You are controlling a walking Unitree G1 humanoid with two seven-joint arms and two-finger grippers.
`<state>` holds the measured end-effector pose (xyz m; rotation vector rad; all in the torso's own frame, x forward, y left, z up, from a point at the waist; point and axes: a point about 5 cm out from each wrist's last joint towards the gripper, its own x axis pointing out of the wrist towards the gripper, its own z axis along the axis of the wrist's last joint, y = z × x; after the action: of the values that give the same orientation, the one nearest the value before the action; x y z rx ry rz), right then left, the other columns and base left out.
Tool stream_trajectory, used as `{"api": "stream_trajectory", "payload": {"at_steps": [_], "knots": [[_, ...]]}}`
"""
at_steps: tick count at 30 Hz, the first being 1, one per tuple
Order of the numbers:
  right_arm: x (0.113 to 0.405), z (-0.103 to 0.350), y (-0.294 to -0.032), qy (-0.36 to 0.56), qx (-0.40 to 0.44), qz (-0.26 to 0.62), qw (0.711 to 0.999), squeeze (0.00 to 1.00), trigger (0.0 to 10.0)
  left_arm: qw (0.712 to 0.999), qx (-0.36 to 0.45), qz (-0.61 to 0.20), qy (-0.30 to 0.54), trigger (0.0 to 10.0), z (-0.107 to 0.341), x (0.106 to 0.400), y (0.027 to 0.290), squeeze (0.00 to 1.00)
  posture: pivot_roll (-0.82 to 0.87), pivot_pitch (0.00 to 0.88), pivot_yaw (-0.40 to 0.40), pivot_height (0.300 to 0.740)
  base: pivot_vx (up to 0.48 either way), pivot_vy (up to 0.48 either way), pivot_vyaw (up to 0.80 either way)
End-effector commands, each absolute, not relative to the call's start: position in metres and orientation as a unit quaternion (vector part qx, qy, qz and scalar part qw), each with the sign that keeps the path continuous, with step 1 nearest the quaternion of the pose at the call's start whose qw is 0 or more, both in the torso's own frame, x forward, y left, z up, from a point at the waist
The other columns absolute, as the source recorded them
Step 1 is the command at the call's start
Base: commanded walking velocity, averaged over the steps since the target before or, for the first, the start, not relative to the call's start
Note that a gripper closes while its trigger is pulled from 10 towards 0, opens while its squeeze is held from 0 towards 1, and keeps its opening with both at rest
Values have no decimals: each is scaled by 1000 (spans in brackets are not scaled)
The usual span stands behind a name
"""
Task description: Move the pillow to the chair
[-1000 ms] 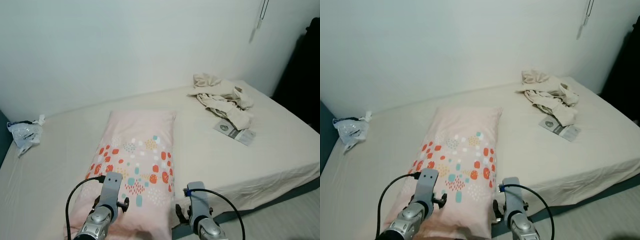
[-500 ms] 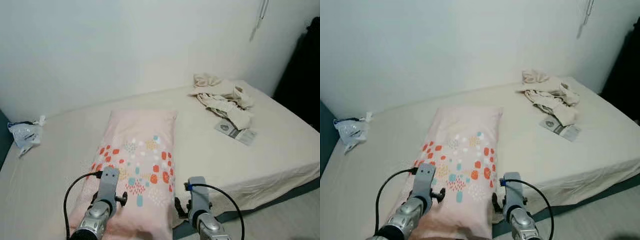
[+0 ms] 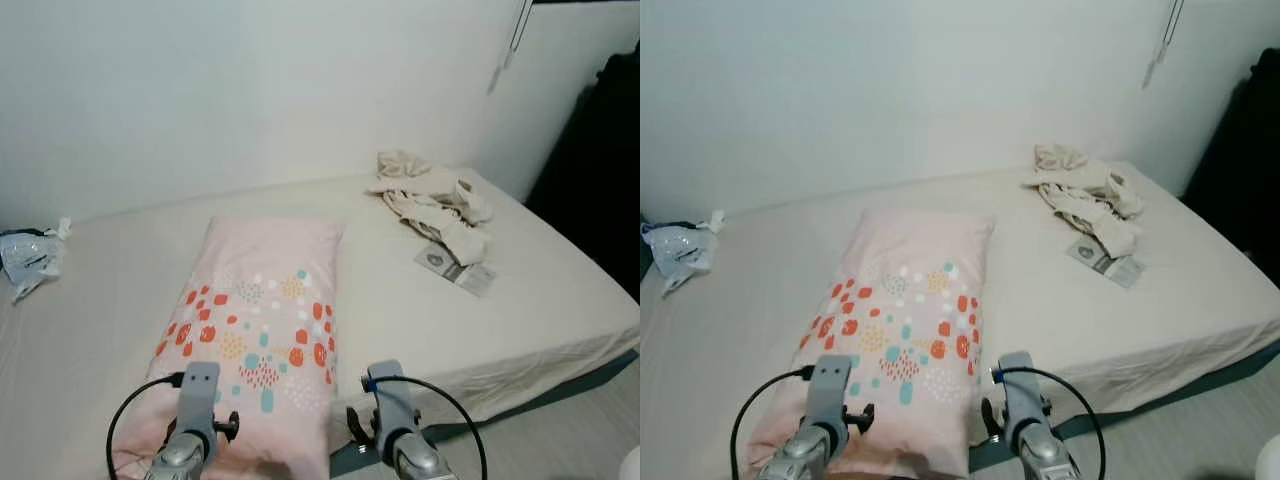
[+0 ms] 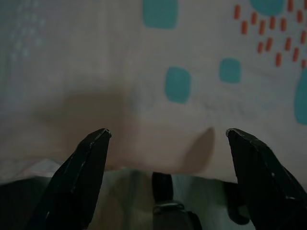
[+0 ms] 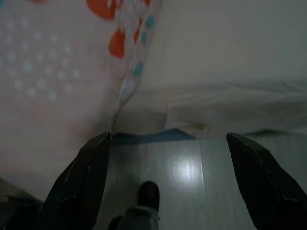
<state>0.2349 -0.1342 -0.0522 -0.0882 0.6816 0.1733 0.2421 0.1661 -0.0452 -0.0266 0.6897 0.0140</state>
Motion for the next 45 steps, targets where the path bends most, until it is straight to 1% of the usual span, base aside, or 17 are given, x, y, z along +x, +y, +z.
{"api": "stream_trajectory", "payload": {"at_steps": [1, 2, 5, 9, 10, 12, 14, 16, 19, 21, 22, 24, 26, 29, 32, 40, 45], "knots": [[239, -49, -133, 323, -34, 77, 943, 0, 10000, 933, 14, -43, 356, 10000, -51, 236, 151, 0, -129, 72, 17, 740, 0, 0, 0], [245, -44, -133, 306, -40, 80, 948, 0, 10000, 931, 36, -69, 358, 10000, -52, 233, 145, 0, -130, 72, 18, 740, 0, 0, 0], [249, -40, -134, 295, -53, 88, 950, 0, 10000, 929, 50, -82, 358, 10000, -53, 231, 145, 0, -124, 82, -3, 740, 0, 0, 0], [244, -45, -138, 314, -43, 80, 945, 0, 10000, 933, 48, -63, 352, 10000, -53, 230, 153, 0, -81, 69, -42, 740, 0, 0, 0], [241, -47, -140, 321, -40, 76, 943, 0, 10000, 935, 47, -50, 348, 10000, -52, 230, 157, 0, -52, 58, -68, 740, 0, 0, 0], [239, -49, -142, 328, -39, 71, 941, 0, 10000, 938, 42, -33, 342, 10000, -51, 231, 162, 0, -45, 54, -74, 740, 0, 0, 0], [231, -55, -142, 344, -46, 72, 935, 0, 10000, 943, 17, 7, 333, 10000, -49, 232, 171, 0, -44, 39, -65, 740, 0, 0, 0], [226, -59, -140, 352, -41, 69, 933, 0, 10000, 942, 4, 18, 334, 10000, -48, 233, 173, 0, -52, 38, -37, 740, 0, 0, 0], [230, -55, -136, 337, -18, 51, 940, 0, 10000, 935, 48, -49, 347, 10000, -50, 234, 157, 0, -64, 27, 4, 740, 0, 0, 0], [232, -54, -135, 332, -17, 49, 942, 0, 10000, 933, 61, -65, 348, 10000, -51, 233, 154, 0, -64, 27, 4, 740, 0, 0, 0], [235, -51, -136, 324, -24, 46, 945, 0, 10000, 928, 94, -92, 347, 10000, -52, 230, 151, 0, -64, 7, 5, 740, 0, 0, 0], [234, -52, -136, 326, -34, 48, 944, 0, 10000, 928, 100, -90, 347, 10000, -53, 228, 153, 0, -55, 0, -9, 740, 0, 0, 0], [235, -50, -136, 311, -36, 50, 948, 0, 10000, 934, 105, -54, 339, 10000, -52, 227, 164, 0, -37, 0, -19, 740, 0, 0, 0], [234, -50, -135, 309, -25, 45, 950, 0, 10000, 941, 72, -15, 330, 10000, -50, 226, 173, 0, -19, 0, -30, 740, 0, 0, 0], [230, -52, -135, 307, -20, 43, 951, 0, 10000, 943, 64, -5, 327, 10000, -51, 219, 177, 0, -26, 0, -21, 740, 0, 0, 0], [226, -53, -137, 300, -18, 34, 953, 0, 10000, 944, 48, -5, 326, 10000, -55, 212, 169, 0, -55, 0, 14, 740, 0, 0, 0], [229, -49, -139, 282, -22, 33, 959, 0, 10000, 948, 16, 24, 316, 10000, -52, 216, 171, 0, -66, 0, 18, 740, 0, 0, 0]]}}
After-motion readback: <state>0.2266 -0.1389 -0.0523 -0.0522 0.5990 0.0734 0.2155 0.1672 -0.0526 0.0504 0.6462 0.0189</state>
